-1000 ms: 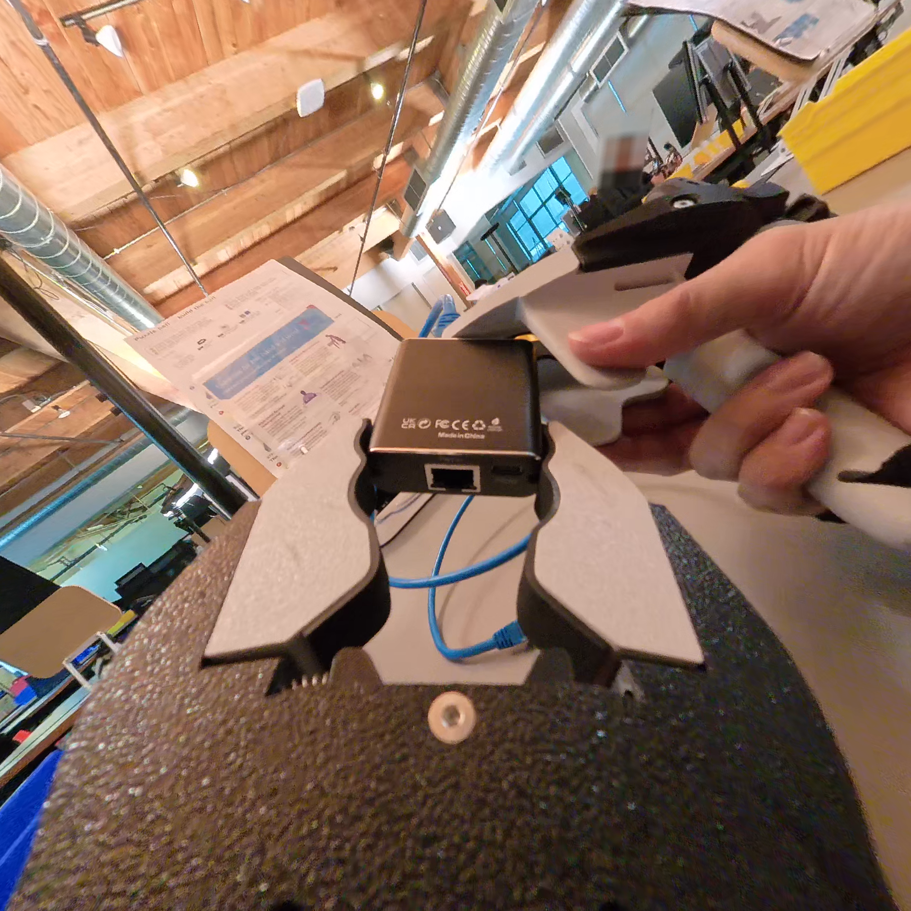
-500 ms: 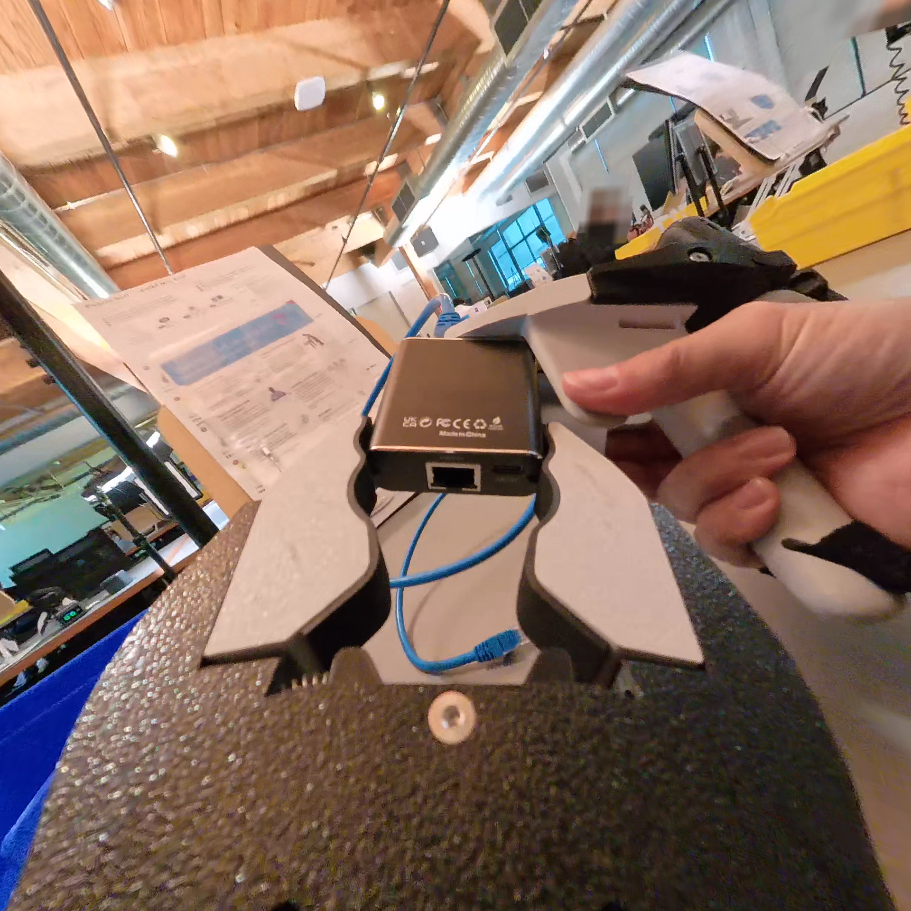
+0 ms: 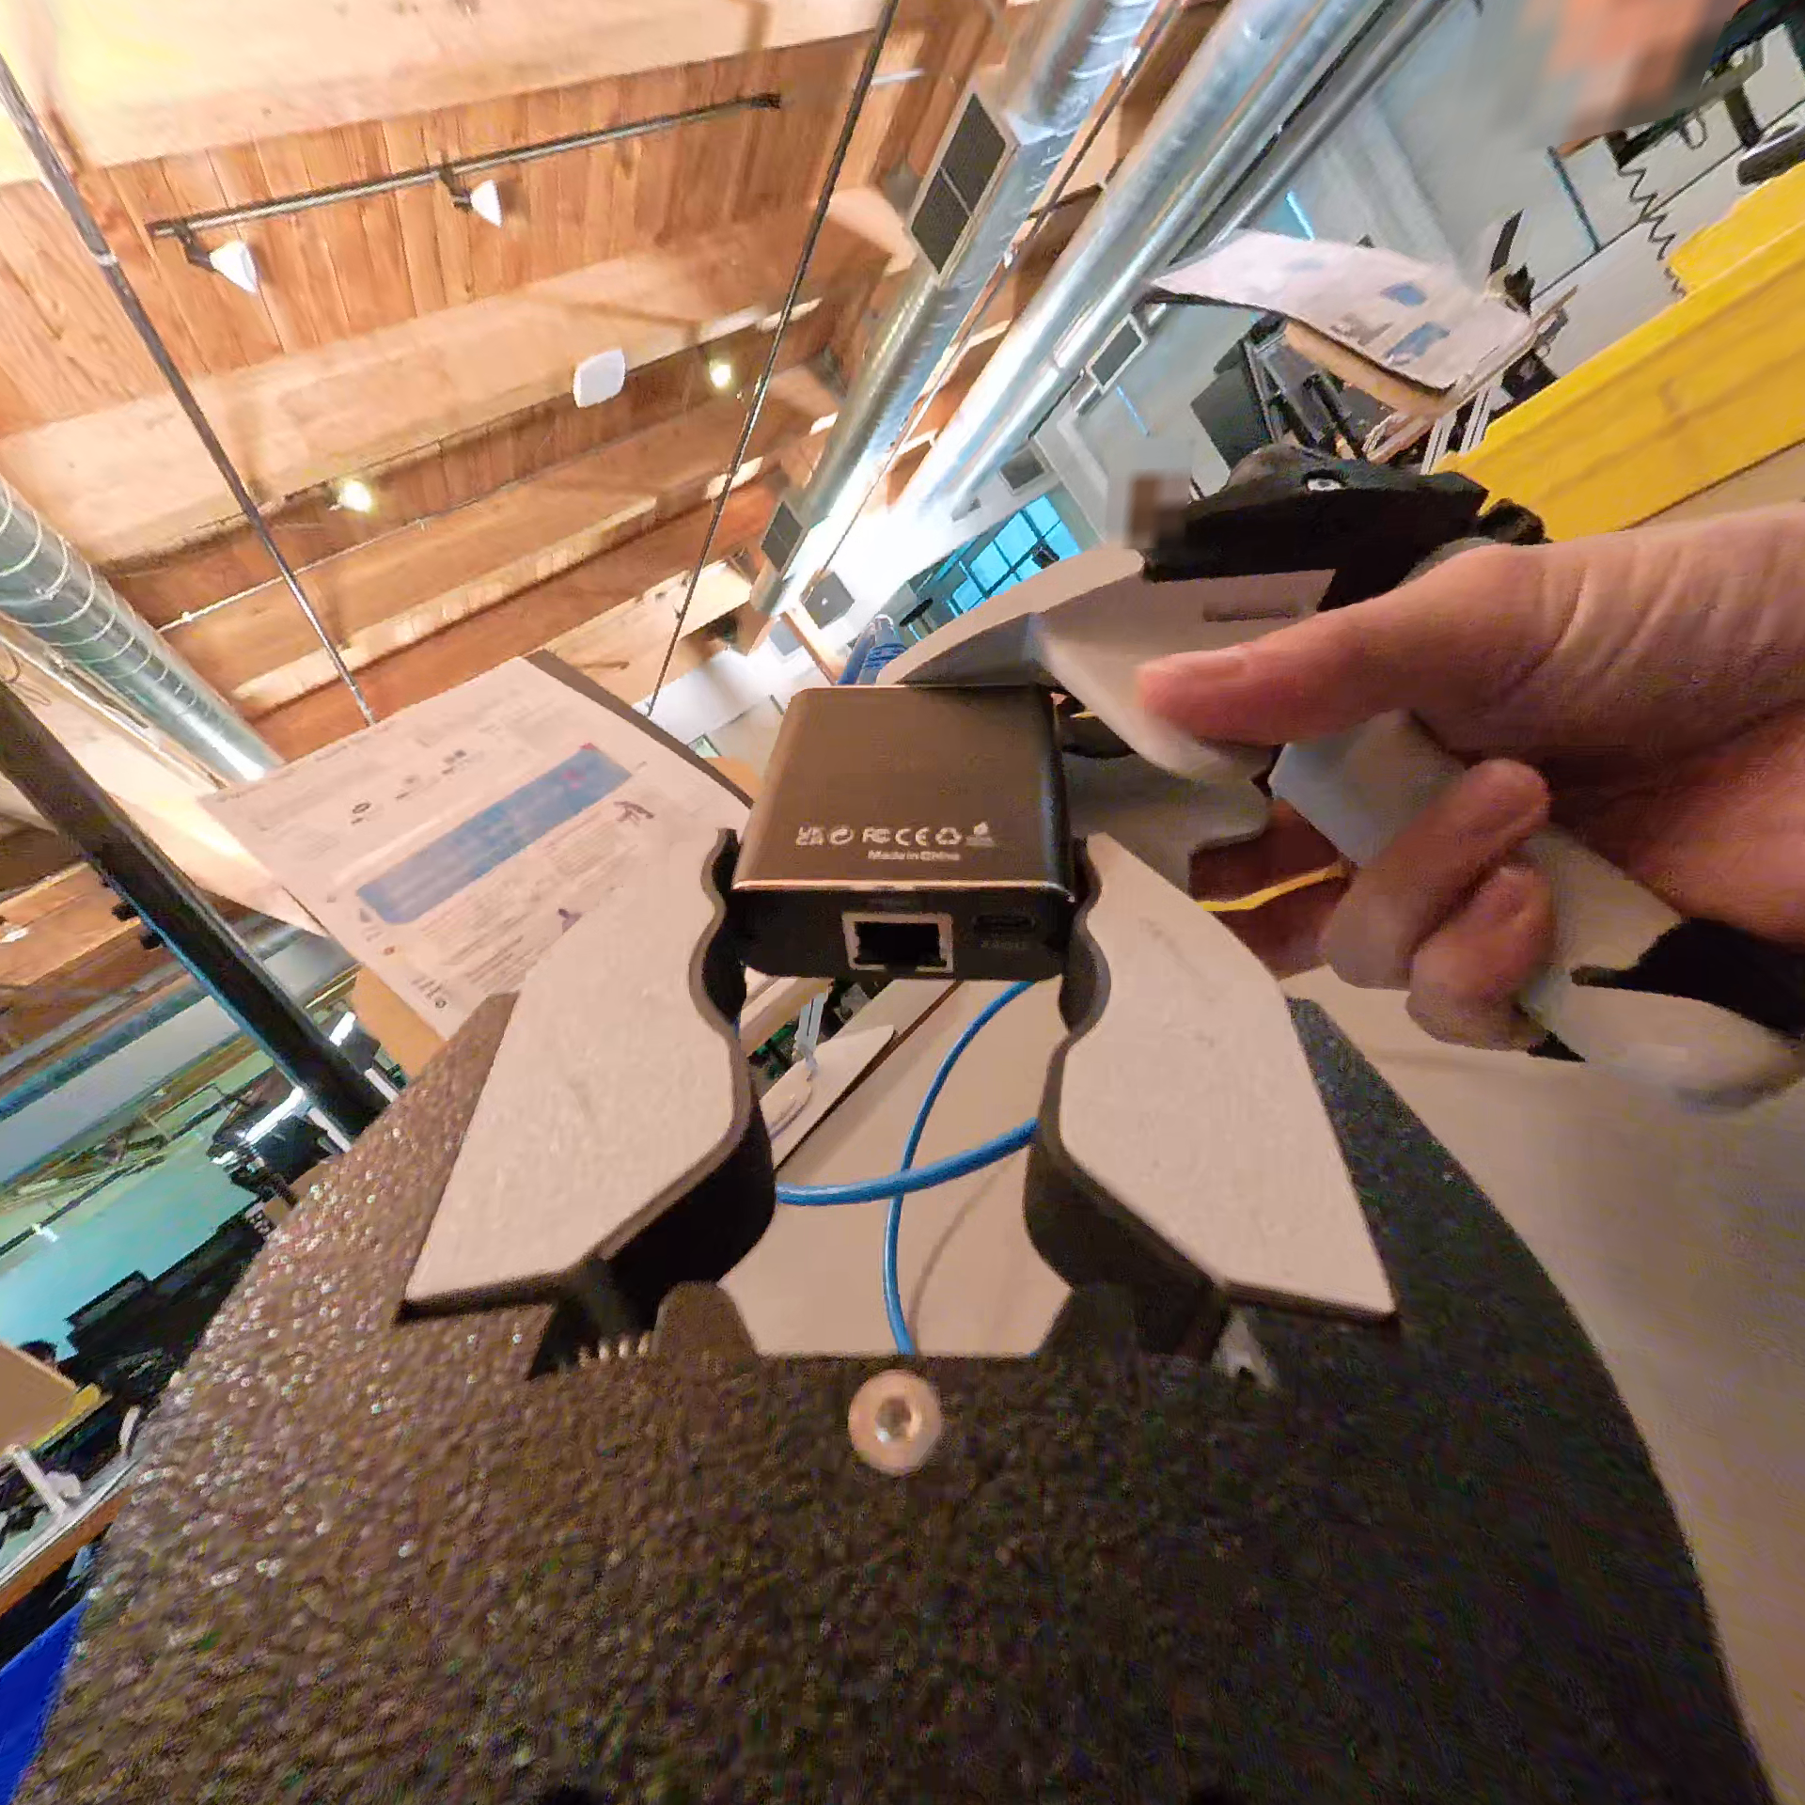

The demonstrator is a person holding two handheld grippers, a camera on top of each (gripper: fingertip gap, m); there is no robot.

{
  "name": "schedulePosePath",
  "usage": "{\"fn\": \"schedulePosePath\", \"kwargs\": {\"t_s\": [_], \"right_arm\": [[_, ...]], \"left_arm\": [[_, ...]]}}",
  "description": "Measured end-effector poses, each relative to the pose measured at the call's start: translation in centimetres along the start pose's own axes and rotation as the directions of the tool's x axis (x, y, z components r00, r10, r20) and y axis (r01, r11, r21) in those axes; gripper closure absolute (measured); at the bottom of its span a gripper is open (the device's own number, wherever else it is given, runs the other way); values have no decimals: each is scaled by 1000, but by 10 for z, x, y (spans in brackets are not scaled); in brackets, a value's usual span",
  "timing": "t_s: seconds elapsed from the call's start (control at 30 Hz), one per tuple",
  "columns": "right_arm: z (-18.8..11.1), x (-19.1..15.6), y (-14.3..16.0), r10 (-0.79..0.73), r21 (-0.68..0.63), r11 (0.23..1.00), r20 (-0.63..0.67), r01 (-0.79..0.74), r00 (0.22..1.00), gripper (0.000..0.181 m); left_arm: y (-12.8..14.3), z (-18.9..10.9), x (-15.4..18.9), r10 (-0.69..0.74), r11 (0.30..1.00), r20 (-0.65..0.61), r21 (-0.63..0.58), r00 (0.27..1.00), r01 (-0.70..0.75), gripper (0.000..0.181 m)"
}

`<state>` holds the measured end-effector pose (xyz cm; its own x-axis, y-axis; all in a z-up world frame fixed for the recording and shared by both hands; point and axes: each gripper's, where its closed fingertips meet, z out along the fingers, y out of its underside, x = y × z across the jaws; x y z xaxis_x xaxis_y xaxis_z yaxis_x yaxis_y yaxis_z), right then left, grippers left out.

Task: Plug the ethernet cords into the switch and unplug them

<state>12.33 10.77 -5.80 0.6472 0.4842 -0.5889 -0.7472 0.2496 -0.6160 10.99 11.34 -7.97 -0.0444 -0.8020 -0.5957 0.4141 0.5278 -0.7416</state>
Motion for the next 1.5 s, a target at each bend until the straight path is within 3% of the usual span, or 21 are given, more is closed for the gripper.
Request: {"fn": "schedulePosePath", "kwargs": {"t_s": [0.13, 0.2, 0.43, 0.77, 0.93, 1.1, 1.23, 1.4, 1.47, 1.5], "right_arm": [[-1, -6, -5, -39, 50, 998, -5, 39, 999, 156], [-3, -12, -7, -54, 60, 997, 16, 53, 998, 167], [-14, -14, -14, -44, 76, 996, -22, 46, 999, 167], [-30, 3, -21, 61, 197, 979, -71, -46, 996, 168], [-30, 7, -16, -22, 150, 988, -130, 41, 991, 168], [-23, 8, -16, -31, 149, 988, -79, 42, 996, 169], [-11, 8, -15, -6, 146, 989, -19, 9, 1000, 168], [2, 4, -16, 7, 120, 993, 23, -9, 1000, 169], [1, 5, -27, 18, 194, 981, 27, -23, 999, 168], [-4, 5, -41, 63, 254, 964, 66, -78, 996, 169]], "left_arm": [[-11, 2, 4, 30, 999, -13, 42, 999, -29, 119], [-12, 4, 5, 38, 998, -14, 46, 999, -37, 119], [-15, 12, 14, 52, 997, -22, 56, 998, -51, 119], [0, 25, 26, 6, 999, -5, -33, 1000, -6, 119], [8, 25, 27, -26, 999, -5, -38, 1000, 26, 119], [11, 25, 21, -50, 998, 36, -41, 998, 51, 119], [6, 20, 9, 105, 993, 108, -56, 989, -99, 119], [4, 18, -3, 70, 995, 142, -77, 987, -60, 119], [3, 14, -4, 73, 996, 143, -68, 987, -63, 119], [4, 13, -2, 5, 998, 130, -60, 991, 2, 119]]}}
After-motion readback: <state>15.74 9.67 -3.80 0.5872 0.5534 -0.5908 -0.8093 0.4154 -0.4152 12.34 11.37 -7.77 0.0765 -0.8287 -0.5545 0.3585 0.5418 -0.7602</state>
